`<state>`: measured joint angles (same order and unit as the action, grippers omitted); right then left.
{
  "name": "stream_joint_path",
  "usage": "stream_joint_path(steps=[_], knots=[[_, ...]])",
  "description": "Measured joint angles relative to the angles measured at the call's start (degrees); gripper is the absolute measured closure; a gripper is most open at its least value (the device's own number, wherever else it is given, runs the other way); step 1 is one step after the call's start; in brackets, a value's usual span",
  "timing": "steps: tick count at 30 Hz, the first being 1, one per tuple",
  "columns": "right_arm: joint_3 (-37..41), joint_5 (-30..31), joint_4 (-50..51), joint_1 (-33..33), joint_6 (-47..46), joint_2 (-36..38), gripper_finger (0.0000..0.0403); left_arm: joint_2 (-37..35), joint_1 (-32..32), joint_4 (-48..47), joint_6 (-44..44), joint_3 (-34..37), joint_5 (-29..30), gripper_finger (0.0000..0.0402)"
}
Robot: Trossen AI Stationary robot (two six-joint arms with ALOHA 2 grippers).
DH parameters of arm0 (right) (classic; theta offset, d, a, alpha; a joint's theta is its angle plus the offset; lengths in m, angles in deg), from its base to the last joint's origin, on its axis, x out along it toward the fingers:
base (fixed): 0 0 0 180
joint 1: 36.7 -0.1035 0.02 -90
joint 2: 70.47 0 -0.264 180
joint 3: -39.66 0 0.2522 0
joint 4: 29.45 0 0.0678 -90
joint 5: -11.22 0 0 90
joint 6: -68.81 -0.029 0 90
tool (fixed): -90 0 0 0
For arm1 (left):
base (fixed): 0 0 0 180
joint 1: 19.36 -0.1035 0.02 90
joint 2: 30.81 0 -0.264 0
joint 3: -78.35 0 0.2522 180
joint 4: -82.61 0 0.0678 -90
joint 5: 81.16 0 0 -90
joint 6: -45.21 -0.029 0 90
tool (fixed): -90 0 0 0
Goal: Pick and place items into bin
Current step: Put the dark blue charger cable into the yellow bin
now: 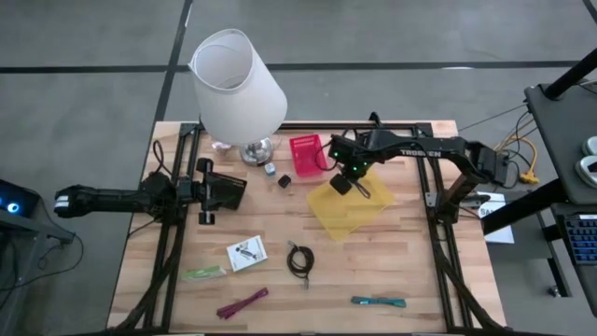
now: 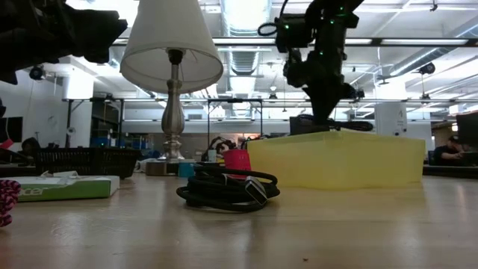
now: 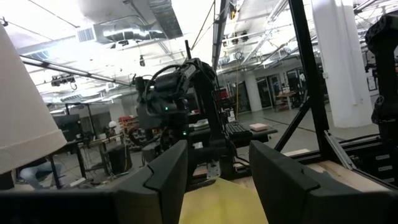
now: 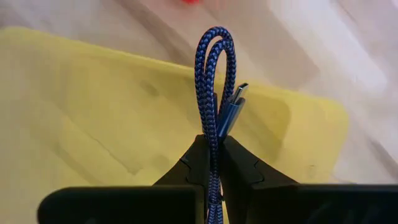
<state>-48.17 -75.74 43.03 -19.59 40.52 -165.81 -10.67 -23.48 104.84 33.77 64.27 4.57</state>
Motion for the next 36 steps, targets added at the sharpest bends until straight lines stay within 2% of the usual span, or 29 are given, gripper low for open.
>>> stream_joint_path(steps=[18, 36], knots=[[8.7, -0.5, 2.4, 0.1, -1.8, 0.0, 0.0390, 0.0, 0.0, 0.0, 0.0, 0.0, 0.0, 0.0245], [7.8, 0.0, 2.2, 0.4, -1.3, 0.0, 0.0390, 0.0, 0.0, 0.0, 0.0, 0.0, 0.0, 0.0245]])
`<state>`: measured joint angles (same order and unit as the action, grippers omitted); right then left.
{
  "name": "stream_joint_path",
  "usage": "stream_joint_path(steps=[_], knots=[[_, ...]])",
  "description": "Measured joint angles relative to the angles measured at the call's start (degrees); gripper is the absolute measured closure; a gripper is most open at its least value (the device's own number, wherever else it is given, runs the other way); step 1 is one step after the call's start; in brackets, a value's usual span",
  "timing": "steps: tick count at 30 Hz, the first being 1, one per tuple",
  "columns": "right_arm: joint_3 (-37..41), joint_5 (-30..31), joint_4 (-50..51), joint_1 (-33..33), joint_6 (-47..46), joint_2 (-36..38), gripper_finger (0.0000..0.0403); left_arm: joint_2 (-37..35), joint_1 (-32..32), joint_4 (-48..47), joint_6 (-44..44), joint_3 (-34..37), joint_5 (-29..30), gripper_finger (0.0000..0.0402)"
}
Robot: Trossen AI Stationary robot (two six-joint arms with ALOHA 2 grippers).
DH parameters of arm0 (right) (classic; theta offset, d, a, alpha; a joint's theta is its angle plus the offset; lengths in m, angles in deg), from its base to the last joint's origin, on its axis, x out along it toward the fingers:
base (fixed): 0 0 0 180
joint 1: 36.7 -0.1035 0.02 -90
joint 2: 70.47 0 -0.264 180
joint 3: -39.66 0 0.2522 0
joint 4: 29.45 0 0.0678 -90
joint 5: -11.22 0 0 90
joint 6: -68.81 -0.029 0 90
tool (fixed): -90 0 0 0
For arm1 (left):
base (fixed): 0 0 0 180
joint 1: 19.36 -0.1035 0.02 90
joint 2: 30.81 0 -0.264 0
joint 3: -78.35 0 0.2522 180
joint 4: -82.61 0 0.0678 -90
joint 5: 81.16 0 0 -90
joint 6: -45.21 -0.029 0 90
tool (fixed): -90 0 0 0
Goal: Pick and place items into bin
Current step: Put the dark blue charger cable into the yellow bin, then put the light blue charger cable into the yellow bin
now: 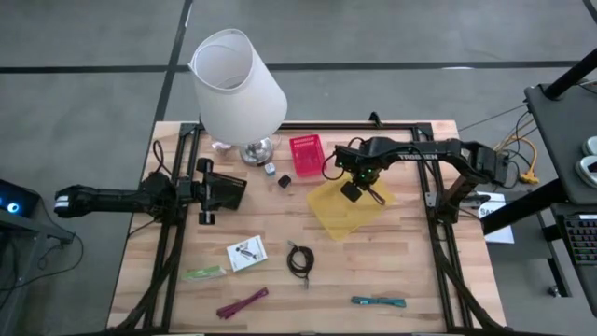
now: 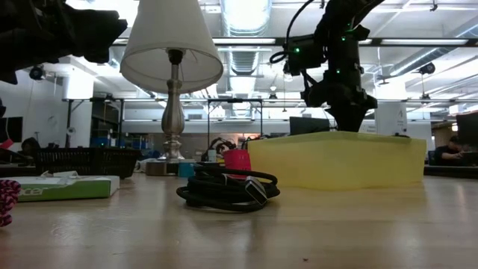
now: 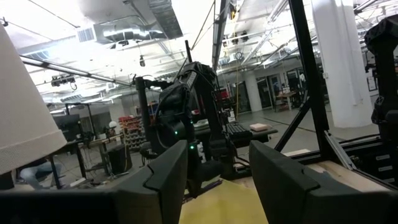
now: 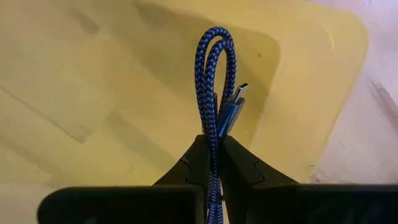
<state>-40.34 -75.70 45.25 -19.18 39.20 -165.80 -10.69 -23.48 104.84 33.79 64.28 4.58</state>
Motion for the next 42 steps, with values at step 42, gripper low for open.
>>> stream_joint_path(steps=[42], knots=[[0.0, -4.5, 0.1, 0.0, 0.0, 0.0, 0.0268, 0.0, 0.0, 0.0, 0.0, 0.0, 0.0, 0.0245]])
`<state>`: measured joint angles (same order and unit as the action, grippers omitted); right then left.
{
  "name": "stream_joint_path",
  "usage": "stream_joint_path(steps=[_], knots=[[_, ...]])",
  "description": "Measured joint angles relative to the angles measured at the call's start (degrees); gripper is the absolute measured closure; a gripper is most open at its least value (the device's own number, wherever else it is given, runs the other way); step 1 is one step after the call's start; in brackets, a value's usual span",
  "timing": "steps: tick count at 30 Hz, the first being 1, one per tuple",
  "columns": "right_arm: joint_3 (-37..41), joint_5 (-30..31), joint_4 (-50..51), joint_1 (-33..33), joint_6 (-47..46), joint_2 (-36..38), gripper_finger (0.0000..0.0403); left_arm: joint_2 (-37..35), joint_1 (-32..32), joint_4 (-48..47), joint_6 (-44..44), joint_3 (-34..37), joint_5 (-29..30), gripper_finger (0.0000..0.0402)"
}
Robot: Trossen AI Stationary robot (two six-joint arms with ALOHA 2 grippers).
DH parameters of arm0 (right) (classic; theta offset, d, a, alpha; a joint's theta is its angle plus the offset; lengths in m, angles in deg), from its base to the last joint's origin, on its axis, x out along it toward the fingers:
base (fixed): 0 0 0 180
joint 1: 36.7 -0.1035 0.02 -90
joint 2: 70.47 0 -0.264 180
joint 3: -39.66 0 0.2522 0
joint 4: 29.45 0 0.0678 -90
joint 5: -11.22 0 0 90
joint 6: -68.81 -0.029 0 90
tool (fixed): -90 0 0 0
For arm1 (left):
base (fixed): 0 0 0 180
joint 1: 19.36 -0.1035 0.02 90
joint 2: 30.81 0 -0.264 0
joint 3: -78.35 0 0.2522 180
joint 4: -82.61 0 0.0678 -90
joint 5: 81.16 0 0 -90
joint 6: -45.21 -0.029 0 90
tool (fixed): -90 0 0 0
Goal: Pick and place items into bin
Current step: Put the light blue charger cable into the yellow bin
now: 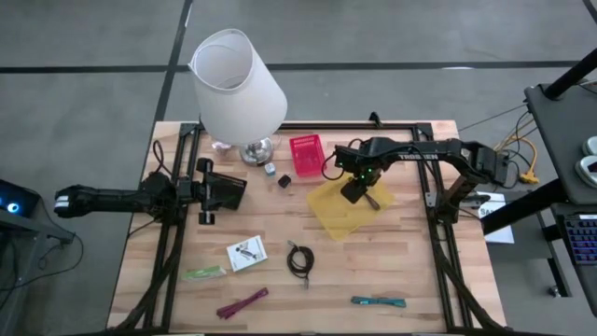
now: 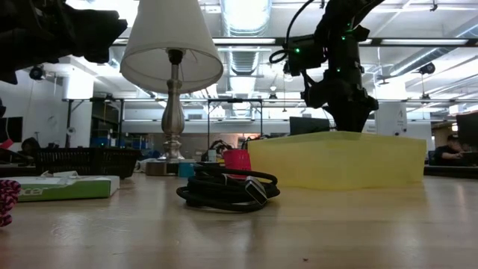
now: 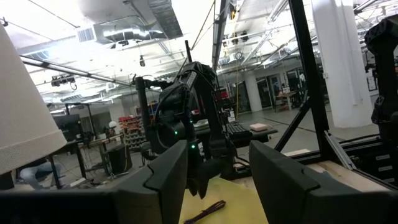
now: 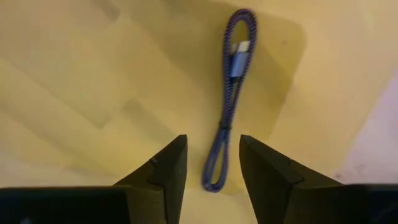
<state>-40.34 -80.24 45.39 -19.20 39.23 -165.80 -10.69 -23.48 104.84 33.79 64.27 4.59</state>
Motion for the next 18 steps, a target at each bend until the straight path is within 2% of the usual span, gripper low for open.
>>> stream_joint_path(steps=[9, 14, 18], knots=[[0.0, -2.6, 0.0, -1.5, -0.9, 0.1, 0.0279, 0.0, 0.0, 0.0, 0.0, 0.0, 0.0, 0.0245], [0.0, -6.0, 0.0, -4.9, -0.9, 0.1, 0.0282, 0.0, 0.0, 0.0, 0.0, 0.0, 0.0, 0.0245], [0.0, -6.2, 0.0, -8.5, -3.9, 0.5, 0.0280, 0.0, 0.0, 0.0, 0.0, 0.0, 0.0, 0.0245]])
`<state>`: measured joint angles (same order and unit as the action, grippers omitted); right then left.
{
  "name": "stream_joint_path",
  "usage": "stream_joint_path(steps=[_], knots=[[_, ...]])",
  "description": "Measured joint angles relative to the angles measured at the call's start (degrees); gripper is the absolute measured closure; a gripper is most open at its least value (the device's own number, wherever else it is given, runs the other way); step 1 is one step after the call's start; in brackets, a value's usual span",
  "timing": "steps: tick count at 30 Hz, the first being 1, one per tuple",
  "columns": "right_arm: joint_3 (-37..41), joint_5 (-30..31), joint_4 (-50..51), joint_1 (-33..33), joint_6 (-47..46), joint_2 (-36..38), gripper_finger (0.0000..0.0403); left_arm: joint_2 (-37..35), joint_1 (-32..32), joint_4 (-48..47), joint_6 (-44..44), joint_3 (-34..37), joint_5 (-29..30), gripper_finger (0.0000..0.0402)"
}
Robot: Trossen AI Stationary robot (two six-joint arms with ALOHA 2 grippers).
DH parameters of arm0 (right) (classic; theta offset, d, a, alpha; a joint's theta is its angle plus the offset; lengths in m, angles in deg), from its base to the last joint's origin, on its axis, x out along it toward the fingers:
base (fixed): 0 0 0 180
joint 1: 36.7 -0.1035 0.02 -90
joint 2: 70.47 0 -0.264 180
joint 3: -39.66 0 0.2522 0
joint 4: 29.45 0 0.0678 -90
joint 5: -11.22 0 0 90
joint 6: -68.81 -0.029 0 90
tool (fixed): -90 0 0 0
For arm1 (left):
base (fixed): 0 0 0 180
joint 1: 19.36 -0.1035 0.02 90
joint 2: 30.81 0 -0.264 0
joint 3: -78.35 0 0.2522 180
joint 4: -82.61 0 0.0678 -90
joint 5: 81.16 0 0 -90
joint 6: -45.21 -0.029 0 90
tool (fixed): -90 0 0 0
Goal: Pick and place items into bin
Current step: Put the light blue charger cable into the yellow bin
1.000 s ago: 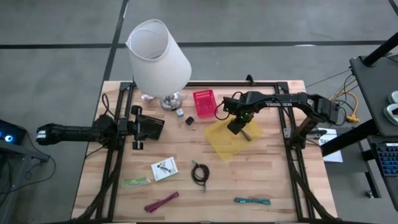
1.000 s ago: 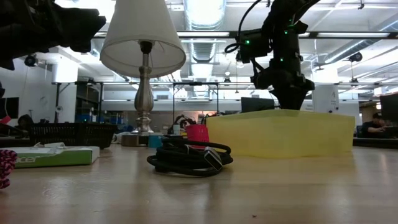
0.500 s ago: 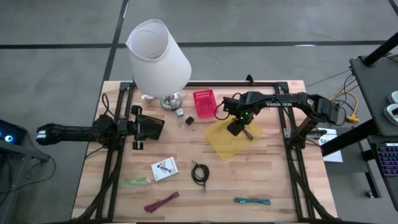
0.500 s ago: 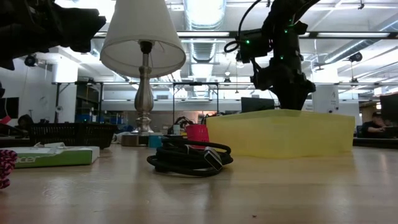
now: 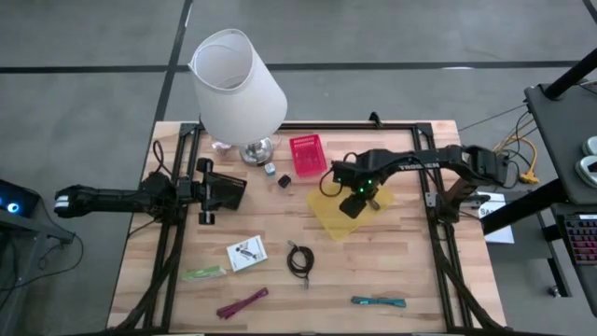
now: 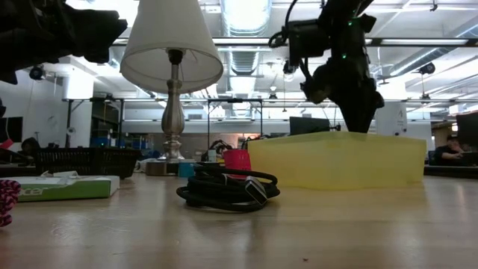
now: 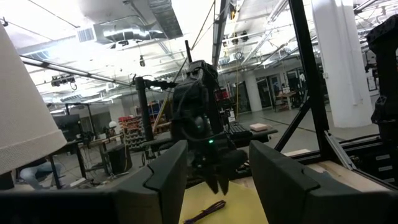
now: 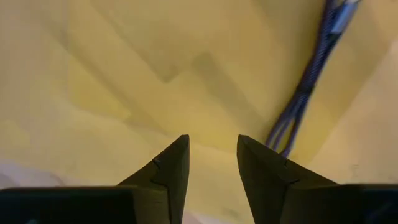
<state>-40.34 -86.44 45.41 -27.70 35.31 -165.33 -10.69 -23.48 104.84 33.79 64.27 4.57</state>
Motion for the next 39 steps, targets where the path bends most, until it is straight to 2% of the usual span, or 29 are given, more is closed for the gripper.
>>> stream_joint_path(steps=[8, 19, 28, 39], knots=[[0.0, 0.1, -0.1, -8.1, -4.9, 3.4, 0.0287, 0.0, 0.0, 0.0, 0.0, 0.0, 0.0, 0.0245], [0.0, 0.7, -1.0, -20.2, -17.4, 11.9, 0.0293, 0.0, 0.0, 0.0, 0.0, 0.0, 0.0, 0.0245], [0.0, 1.7, -11.1, -29.7, -22.5, 15.6, 0.0292, 0.0, 0.0, 0.0, 0.0, 0.0, 0.0, 0.0245], [0.0, 1.9, -20.2, -37.2, -27.8, 13.8, 0.0300, 0.1, 0.0, -0.1, 0.0, 0.0, 0.0, 0.0245]])
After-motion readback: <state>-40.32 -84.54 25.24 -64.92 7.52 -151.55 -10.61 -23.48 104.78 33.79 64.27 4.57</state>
